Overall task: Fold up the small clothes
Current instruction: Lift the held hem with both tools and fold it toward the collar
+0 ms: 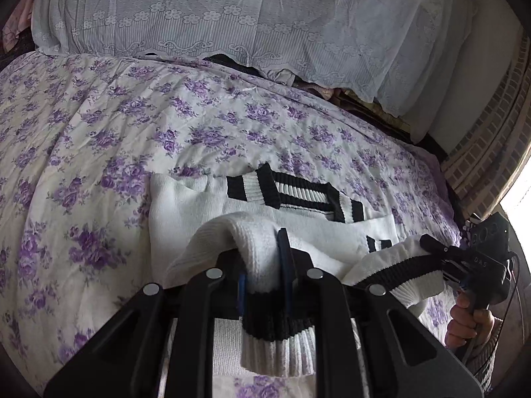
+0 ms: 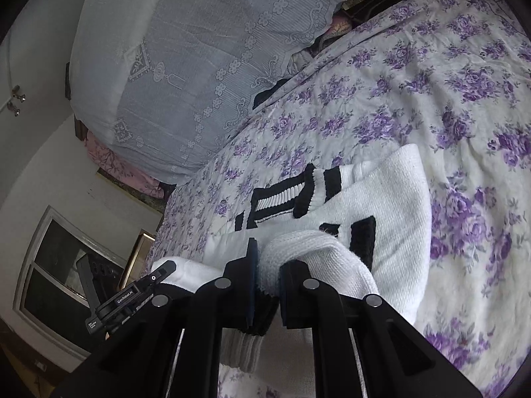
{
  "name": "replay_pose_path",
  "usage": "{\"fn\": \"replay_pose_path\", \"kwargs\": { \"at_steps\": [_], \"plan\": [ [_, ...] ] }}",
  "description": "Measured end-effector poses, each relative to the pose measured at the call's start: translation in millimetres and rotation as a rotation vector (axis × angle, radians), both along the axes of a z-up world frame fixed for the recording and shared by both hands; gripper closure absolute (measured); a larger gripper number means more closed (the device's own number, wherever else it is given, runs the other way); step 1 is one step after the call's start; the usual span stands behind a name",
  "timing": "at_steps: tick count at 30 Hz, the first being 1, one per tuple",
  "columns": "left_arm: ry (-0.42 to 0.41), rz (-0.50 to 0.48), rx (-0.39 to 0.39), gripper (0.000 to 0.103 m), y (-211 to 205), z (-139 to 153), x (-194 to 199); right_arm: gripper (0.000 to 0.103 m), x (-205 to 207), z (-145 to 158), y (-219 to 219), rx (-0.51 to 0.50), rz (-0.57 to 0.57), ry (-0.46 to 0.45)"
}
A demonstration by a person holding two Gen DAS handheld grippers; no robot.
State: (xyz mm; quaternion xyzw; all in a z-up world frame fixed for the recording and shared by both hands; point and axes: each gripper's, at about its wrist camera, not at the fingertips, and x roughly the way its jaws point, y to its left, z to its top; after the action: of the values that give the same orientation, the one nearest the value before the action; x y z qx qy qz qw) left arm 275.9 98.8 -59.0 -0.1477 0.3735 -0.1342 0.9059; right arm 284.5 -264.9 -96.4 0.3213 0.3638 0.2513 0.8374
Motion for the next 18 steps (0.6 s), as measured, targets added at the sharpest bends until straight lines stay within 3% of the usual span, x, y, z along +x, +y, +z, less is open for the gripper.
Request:
{"fn": "replay_pose_path", "kwargs": {
  "at_steps": [6, 11, 14, 16, 18],
  "plan": [
    [0.039, 0.039, -0.026, 0.087, 1.7, -12.4, 51.2, 0.091, 53.9, -26.6, -10.0, 0.014, -0.067, 0.056],
    [0.165, 0.076, -0.110, 0.083, 4.2, -67.1, 89.1, 0.090, 78.1, -68.1, -26.1, 0.120, -0.085, 0.133],
    [0.150, 0.058, -0.143, 0.079, 6.5, -69.8, 86.8, 0.078, 71.8, -57.1, -30.2, 0.134, -0.066, 0.088],
    [0.111, 0.020, -0.164, 0.065, 8.4, -56.7, 80.2, 0.059, 62.8, -43.9, -27.5, 0.090, -0.039, 0.049],
    [0.083, -0.009, -0.189, 0.054, 11.1, -45.3, 70.3, 0.056, 50.1, -34.0, -24.0, 0.062, -0.010, 0.031]
  ]
}}
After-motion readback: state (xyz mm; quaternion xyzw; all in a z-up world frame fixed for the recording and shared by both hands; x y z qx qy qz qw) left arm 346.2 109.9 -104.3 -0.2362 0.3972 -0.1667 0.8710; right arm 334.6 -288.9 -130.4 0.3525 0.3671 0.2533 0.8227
